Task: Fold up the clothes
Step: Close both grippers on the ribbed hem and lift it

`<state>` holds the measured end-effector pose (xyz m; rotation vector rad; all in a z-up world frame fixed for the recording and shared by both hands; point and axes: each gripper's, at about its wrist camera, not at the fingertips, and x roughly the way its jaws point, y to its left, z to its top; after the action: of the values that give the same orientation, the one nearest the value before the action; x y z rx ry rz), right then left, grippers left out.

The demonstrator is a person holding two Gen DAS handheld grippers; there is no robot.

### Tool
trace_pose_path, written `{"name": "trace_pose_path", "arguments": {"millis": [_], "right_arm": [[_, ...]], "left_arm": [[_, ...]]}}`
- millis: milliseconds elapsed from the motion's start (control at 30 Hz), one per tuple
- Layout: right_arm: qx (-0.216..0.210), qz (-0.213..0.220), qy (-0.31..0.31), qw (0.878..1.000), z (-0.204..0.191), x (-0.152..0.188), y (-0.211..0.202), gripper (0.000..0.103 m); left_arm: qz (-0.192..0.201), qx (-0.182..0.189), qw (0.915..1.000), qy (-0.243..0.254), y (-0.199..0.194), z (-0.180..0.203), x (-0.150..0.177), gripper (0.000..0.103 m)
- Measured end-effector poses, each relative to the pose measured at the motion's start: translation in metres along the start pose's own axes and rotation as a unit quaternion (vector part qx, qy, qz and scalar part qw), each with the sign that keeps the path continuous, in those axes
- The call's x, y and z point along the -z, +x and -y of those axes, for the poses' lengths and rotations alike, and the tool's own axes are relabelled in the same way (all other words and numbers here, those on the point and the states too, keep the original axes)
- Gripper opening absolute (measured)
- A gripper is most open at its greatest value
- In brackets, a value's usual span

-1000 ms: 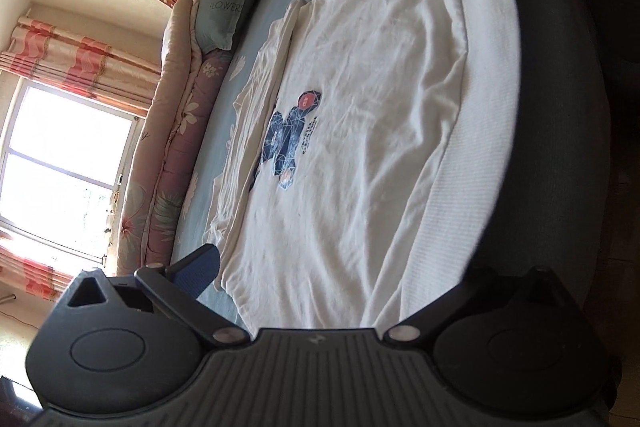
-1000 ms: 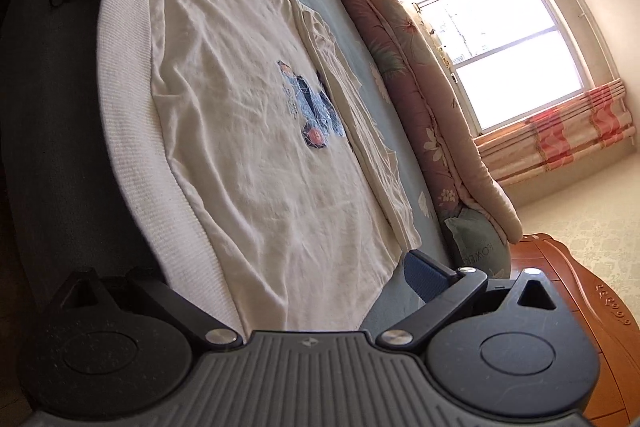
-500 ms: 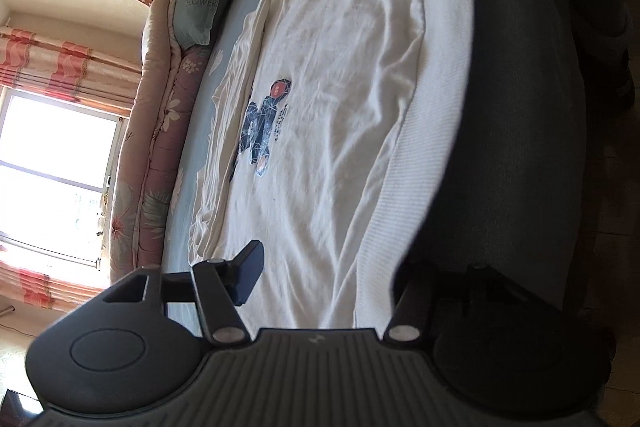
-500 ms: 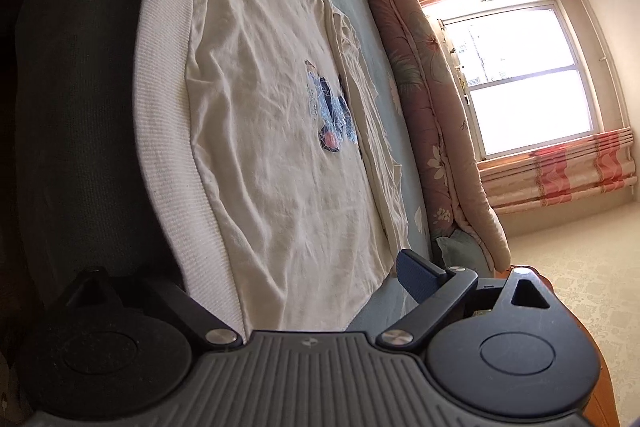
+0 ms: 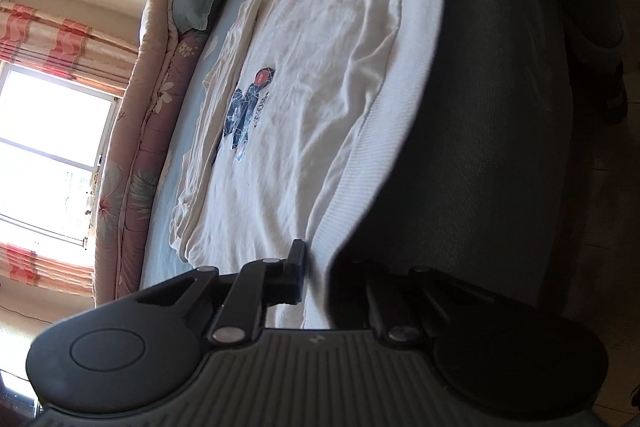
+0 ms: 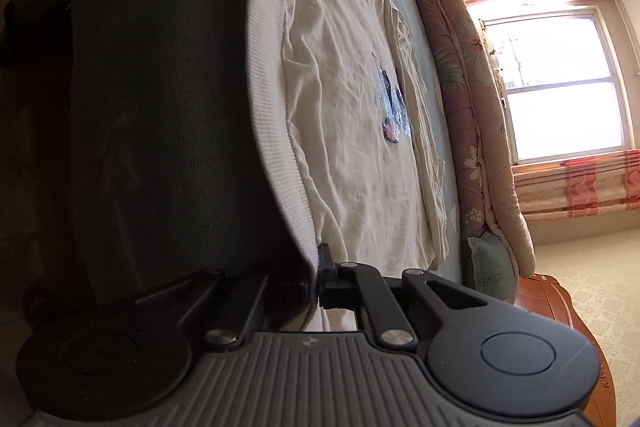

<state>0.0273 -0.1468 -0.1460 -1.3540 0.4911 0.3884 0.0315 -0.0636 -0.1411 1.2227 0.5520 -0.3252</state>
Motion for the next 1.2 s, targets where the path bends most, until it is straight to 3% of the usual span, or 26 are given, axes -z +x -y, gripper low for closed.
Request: {"name": "trace_pose_path", "arguments": {"millis": [233, 533, 1200], "right_arm": [[0.03, -0.001, 0.012, 0.999, 0.018, -0.004, -0.005, 0.008], [0.07, 0.003, 0.048, 0.996, 0.064, -0.008, 0.013, 0.008], [0.113, -0.006, 0.114, 0.987, 0.177, -0.022, 0.14, 0.008]], "left_arm": [[0.009, -0.015, 0.9998, -0.012, -0.005, -0.018, -0.003, 0.008], [0.021, -0.04, 0.9978, -0.049, 0.014, -0.073, -0.016, 0.008], [0.037, -0.041, 0.9953, -0.08, 0.134, -0.181, -0.052, 0.008]]}}
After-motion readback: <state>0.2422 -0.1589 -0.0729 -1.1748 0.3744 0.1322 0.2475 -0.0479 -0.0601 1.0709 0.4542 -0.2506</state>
